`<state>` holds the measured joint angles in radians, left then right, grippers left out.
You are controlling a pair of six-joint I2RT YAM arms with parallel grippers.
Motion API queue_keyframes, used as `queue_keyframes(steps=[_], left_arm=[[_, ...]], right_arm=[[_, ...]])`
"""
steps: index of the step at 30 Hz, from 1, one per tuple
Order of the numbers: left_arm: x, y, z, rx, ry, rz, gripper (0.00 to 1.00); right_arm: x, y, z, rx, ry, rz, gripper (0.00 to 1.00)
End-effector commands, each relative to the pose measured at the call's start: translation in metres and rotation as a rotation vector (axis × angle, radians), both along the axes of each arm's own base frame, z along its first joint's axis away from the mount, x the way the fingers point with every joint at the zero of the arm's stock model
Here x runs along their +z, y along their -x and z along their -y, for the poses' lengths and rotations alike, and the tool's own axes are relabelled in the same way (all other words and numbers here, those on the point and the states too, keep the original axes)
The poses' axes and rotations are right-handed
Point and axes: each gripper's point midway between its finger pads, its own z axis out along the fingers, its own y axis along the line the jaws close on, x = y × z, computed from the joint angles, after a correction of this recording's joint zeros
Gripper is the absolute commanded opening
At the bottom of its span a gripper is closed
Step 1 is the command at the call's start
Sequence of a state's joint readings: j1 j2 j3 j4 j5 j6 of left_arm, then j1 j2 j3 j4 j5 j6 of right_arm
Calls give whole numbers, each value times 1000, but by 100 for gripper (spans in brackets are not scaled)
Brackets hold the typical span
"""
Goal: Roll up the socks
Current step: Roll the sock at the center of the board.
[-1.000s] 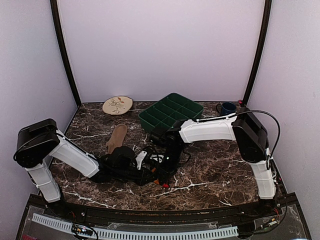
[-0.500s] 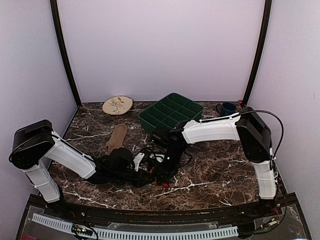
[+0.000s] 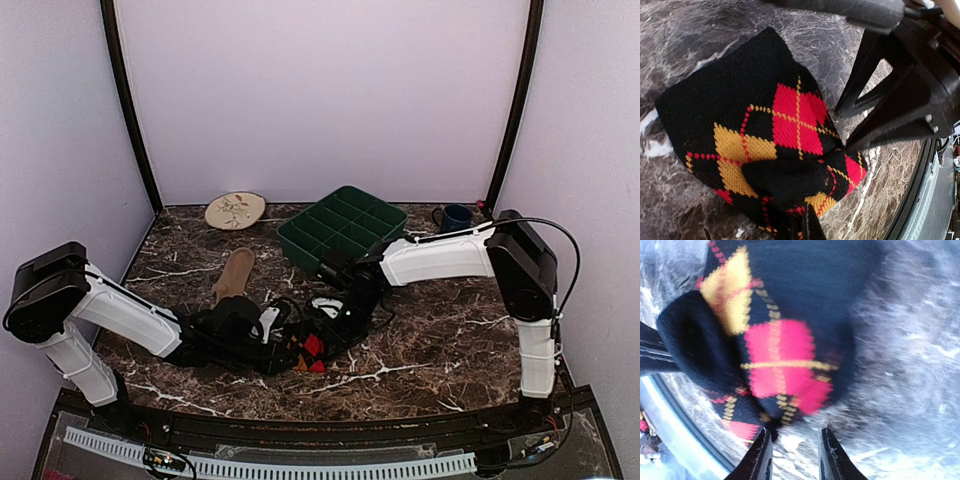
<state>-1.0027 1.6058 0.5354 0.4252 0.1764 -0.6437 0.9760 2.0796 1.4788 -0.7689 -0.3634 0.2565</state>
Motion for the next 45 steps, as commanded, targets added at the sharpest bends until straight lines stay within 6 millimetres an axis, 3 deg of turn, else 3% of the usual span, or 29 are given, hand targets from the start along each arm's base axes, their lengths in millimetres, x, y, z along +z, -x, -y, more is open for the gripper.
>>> queue_keyframes(steps=[1, 12, 15, 20, 24, 31, 45], left_arm=[[-5, 5, -14, 36, -37, -27, 0], [-2, 6, -13, 36, -42, -41, 0], [-2, 7, -14, 40, -41, -47, 0], [-4, 8, -14, 32, -66, -70, 0], [-4, 10, -13, 32, -73, -93, 0], [-6, 16, -16, 31, -100, -137, 0], [-12, 23, -20, 29, -114, -183, 0]], right_arm=[[11, -11, 6, -24, -18, 78, 31], [52, -18, 15, 73, -124, 393, 33], [55, -16, 17, 113, -124, 510, 34], [44, 2, 21, 210, -97, 663, 34], [47, 18, 11, 297, -117, 789, 35], [53, 27, -12, 415, -146, 920, 36], [36, 46, -47, 586, -152, 952, 45]])
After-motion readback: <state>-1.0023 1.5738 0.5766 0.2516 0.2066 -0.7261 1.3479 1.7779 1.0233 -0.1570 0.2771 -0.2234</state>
